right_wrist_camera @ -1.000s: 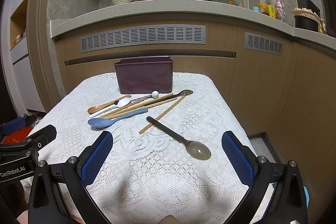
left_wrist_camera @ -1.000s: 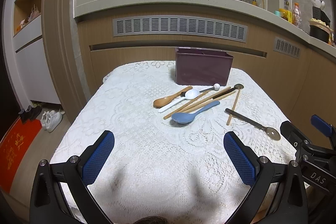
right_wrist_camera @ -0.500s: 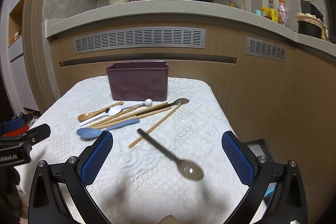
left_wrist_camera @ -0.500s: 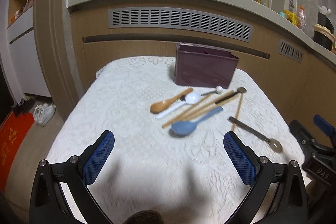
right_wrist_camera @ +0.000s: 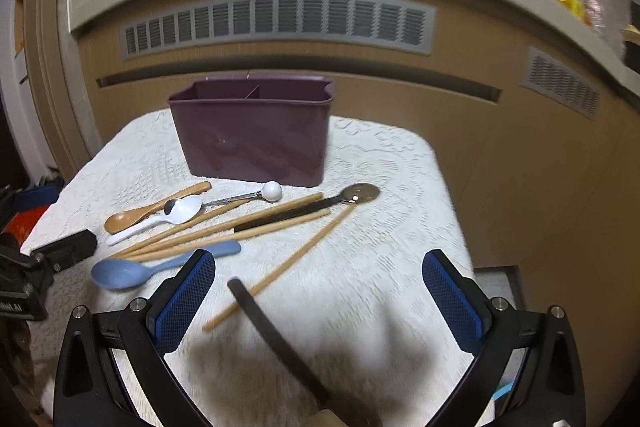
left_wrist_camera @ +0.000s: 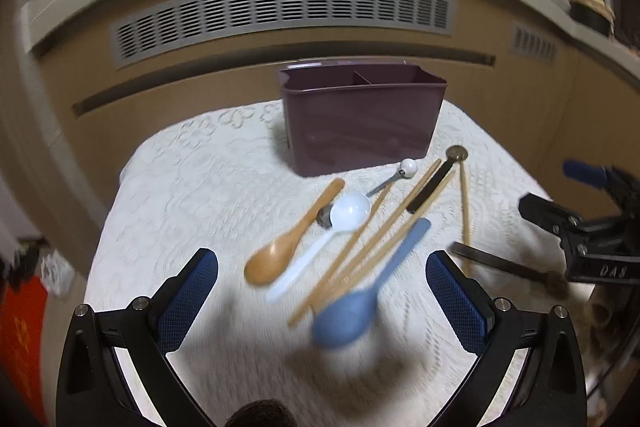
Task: Organize utensils
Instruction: 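Grasp the white-ball-handled spoon with the right tool while the left tool approaches the wooden spoon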
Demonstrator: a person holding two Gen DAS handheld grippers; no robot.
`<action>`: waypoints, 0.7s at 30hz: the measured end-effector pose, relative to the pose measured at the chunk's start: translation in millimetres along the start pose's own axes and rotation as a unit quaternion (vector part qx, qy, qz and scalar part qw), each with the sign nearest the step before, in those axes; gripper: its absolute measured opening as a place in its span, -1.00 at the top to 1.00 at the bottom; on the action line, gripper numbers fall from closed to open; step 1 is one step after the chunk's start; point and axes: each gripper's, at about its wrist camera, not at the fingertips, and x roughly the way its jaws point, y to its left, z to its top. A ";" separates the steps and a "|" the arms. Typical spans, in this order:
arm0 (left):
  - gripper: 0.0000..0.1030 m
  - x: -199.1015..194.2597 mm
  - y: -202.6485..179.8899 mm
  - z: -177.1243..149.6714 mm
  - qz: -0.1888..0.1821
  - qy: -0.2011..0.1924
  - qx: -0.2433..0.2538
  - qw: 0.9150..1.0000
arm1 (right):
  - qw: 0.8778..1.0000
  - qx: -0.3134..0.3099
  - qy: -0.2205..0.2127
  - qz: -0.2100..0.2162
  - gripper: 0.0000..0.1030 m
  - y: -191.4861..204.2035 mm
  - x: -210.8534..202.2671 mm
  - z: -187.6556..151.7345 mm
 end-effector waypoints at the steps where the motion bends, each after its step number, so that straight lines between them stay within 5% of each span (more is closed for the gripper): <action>1: -1.00 7.2 -1.3 5.0 0.002 0.000 0.013 1.000 | 1.000 -0.003 0.007 0.005 -1.00 1.8 9.1 5.9; 5: -1.00 33.2 6.2 23.4 -0.034 0.027 0.021 0.999 | 0.999 -0.017 0.027 0.017 -0.95 13.5 43.8 28.4; 10: -1.00 37.8 25.8 29.3 0.003 0.006 0.027 1.000 | 0.997 -0.027 0.063 0.043 -0.29 36.1 86.5 47.2; 21: -1.00 39.8 78.5 6.7 0.048 0.016 -0.010 0.999 | 0.990 0.069 0.121 0.013 -0.02 59.7 154.4 50.5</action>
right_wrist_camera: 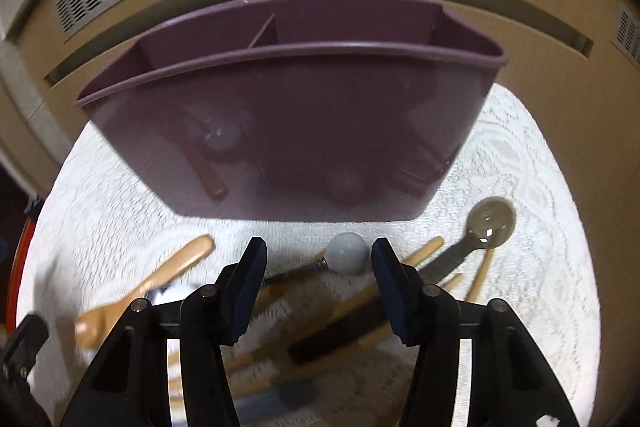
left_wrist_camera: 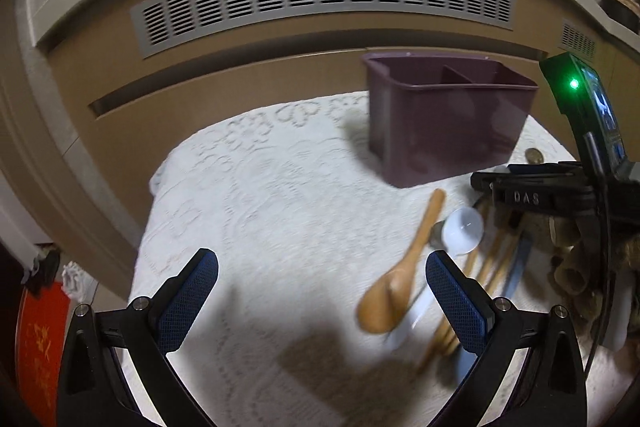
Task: Organize utensils
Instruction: 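Grasp the white-ball-handled spoon with the right tool while the left tool approaches the wooden spoon, then close the left tool on the wooden spoon handle and lift it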
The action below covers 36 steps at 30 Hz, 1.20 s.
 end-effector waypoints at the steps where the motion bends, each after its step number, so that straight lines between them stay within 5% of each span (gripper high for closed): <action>1: -0.99 -1.2 4.2 -2.3 0.004 0.001 -0.003 1.000 | 1.000 0.004 0.001 -0.002 -0.02 1.7 3.5 0.2; 3: -0.98 -2.8 8.9 -5.6 0.000 0.000 -0.005 1.000 | 1.000 0.002 0.000 -0.005 0.07 5.8 8.3 0.7; 4: -0.96 -2.7 11.3 -7.4 -0.008 0.003 -0.004 1.000 | 1.000 -0.002 -0.002 -0.006 0.33 7.9 9.1 0.4; 7: -0.85 -0.5 11.4 -12.2 -0.034 0.012 -0.004 0.999 | 1.000 -0.020 -0.007 0.011 0.60 11.7 7.5 1.3; 19: -0.36 9.3 -42.9 -1.8 -0.142 0.041 0.062 0.987 | 0.996 -0.056 -0.062 0.043 0.61 -25.3 -52.5 -7.4; 24: 0.10 31.6 -47.5 15.1 -0.147 0.075 0.062 0.984 | 0.995 -0.055 -0.067 0.058 0.61 -40.9 -83.0 -13.6; 28: 0.11 57.6 -49.4 32.4 -0.163 0.123 0.039 0.978 | 0.994 -0.052 -0.076 0.065 0.61 -48.5 -89.1 -21.3; 36: 0.44 93.2 -87.0 54.8 -0.133 0.157 0.104 0.973 | 0.993 -0.042 -0.083 0.070 0.60 -54.0 -93.2 -25.5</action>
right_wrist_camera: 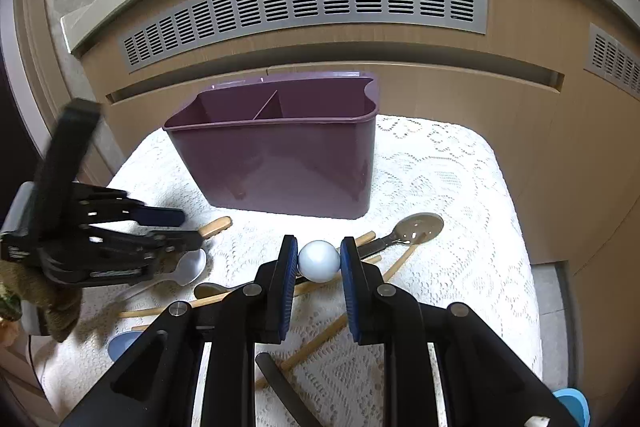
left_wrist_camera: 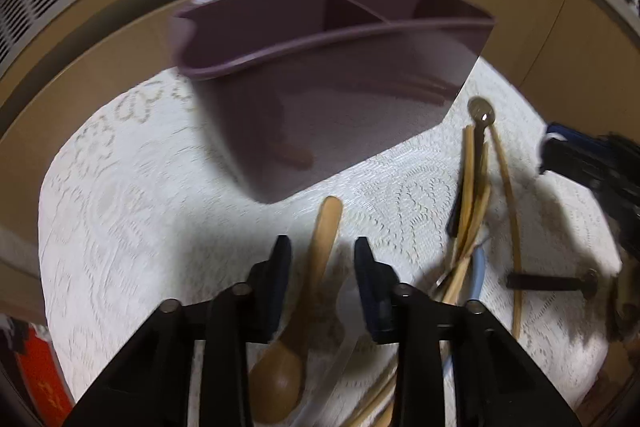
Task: Organize utensils
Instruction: 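Close the left tool on the wooden spoon handle and lift it, then carry both spoons over the purple caddy and open both tools to drop them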
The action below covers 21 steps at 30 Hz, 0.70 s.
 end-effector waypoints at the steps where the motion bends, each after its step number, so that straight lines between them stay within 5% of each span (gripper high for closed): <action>1: 0.45 6.7 -2.8 2.8 0.008 0.011 0.003 1.000 | 1.000 0.000 -0.001 0.000 0.60 0.0 -1.8 -0.1; 5: 0.45 17.9 -5.8 7.8 0.023 0.022 -0.014 0.999 | 1.000 -0.004 -0.010 -0.006 0.60 4.2 -12.4 1.7; 9: 0.72 10.8 -5.6 1.7 0.036 -0.005 -0.035 0.999 | 0.999 -0.014 -0.029 -0.018 0.60 9.6 -30.2 5.0; 14: 0.77 -45.5 -0.5 -17.3 0.006 -0.095 -0.099 0.990 | 0.996 -0.033 -0.069 -0.033 0.60 16.5 -66.9 13.9; 21: 0.87 -129.4 -9.0 -28.5 0.005 -0.200 -0.119 0.973 | 0.988 -0.078 -0.115 -0.070 0.60 30.6 -112.5 20.5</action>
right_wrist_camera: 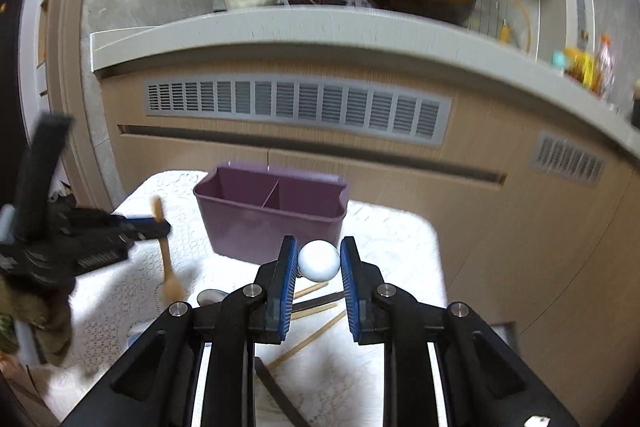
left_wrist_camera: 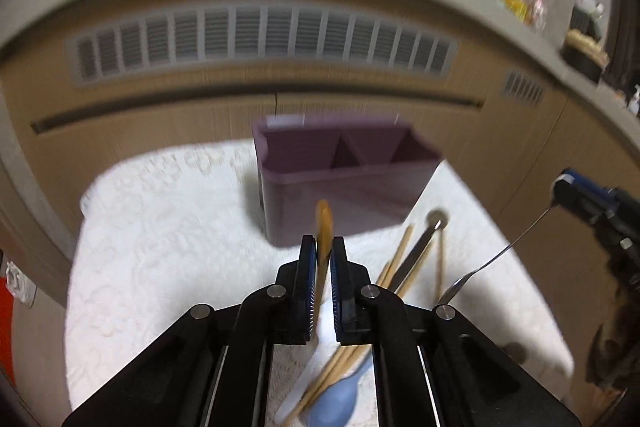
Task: Organize utensils
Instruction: 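Carry both spoons over the purple caddy and open both tools to drop them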
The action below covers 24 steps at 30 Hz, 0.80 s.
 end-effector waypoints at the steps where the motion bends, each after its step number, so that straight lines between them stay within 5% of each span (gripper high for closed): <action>1: 0.87 -12.7 -1.9 5.9 -0.003 -0.014 -0.002 1.000 | 1.000 -0.009 -0.006 -0.004 0.60 1.5 -6.7 2.7; 9: 0.88 -72.6 -18.5 51.2 0.001 -0.100 0.017 0.995 | 0.992 -0.088 -0.071 -0.057 0.60 8.5 -49.8 46.7; 15: 0.88 -93.8 -35.1 108.6 0.015 -0.162 0.047 0.986 | 0.980 -0.135 -0.098 -0.105 0.60 6.2 -41.0 103.7; 24: 0.88 -33.6 -19.8 150.7 0.012 -0.163 0.039 0.986 | 0.965 -0.213 -0.070 -0.136 0.61 21.5 50.5 130.1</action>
